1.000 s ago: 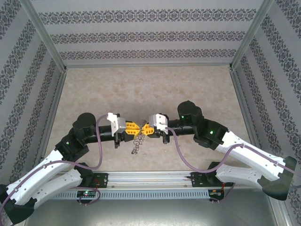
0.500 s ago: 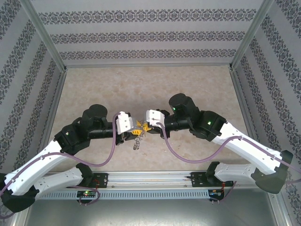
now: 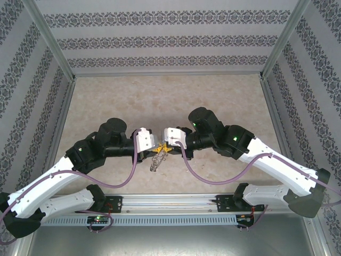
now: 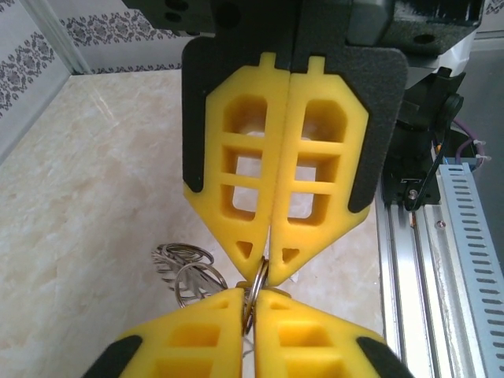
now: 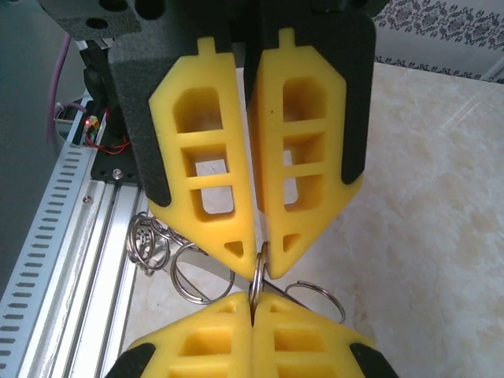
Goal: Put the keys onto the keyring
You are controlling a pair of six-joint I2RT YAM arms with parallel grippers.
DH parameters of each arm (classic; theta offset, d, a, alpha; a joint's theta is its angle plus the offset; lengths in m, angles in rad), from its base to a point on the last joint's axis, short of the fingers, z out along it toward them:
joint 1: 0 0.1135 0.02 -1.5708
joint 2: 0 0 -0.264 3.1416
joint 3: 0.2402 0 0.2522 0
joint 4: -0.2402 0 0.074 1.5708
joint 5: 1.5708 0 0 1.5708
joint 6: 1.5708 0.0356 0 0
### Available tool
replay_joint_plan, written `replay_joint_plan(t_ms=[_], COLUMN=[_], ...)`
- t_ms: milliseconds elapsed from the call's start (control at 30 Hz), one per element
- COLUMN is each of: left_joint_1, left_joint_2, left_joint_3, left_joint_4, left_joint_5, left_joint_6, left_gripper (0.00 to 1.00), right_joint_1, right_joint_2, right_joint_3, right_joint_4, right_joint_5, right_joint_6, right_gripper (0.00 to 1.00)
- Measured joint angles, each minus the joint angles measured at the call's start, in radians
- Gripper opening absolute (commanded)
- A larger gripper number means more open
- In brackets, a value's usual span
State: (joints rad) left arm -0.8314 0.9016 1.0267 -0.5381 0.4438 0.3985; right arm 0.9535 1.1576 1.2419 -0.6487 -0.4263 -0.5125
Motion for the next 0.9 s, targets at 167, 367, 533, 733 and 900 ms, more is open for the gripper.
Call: replay_joint_plan(t_ms=[167, 367, 533, 733, 900], left_joint_1=[-0.001, -0.001, -0.001, -0.001, -0.001], left_joint_2=[0.001, -0.004, -0.056, -0.113, -0.165], left_joint_3=[0.001, -0.002, -0.05, -0.112, -0.177], left_joint_4=[-0.005, -0.007, 0.036, 0.118, 0.217], left_joint_5=[0.0, 0.016, 0.026, 0.066, 0.106], left_joint_6=[0.009, 0.01, -0.006, -0.045, -0.094], left_gripper=[0.02, 0.0, 0.0, 0.0, 0.0], right_joint_1=[0.005, 0.011, 0.027, 0.026, 0.026], right_joint_2=[0.0, -0.001, -0.02, -0.052, -0.058], right_joint_3=[0.0, 0.0, -0.017, -0.048, -0.067], right_joint_4=[-0.005, -0.008, 0.036, 0.086, 0.114], right_joint_5=[0.001, 0.003, -0.009, -0.011, -0.013], right_joint_6=[-0.012, -0.015, 0.0, 0.024, 0.039], right_gripper=[0.0, 0.18, 0.3, 0.29, 0.29])
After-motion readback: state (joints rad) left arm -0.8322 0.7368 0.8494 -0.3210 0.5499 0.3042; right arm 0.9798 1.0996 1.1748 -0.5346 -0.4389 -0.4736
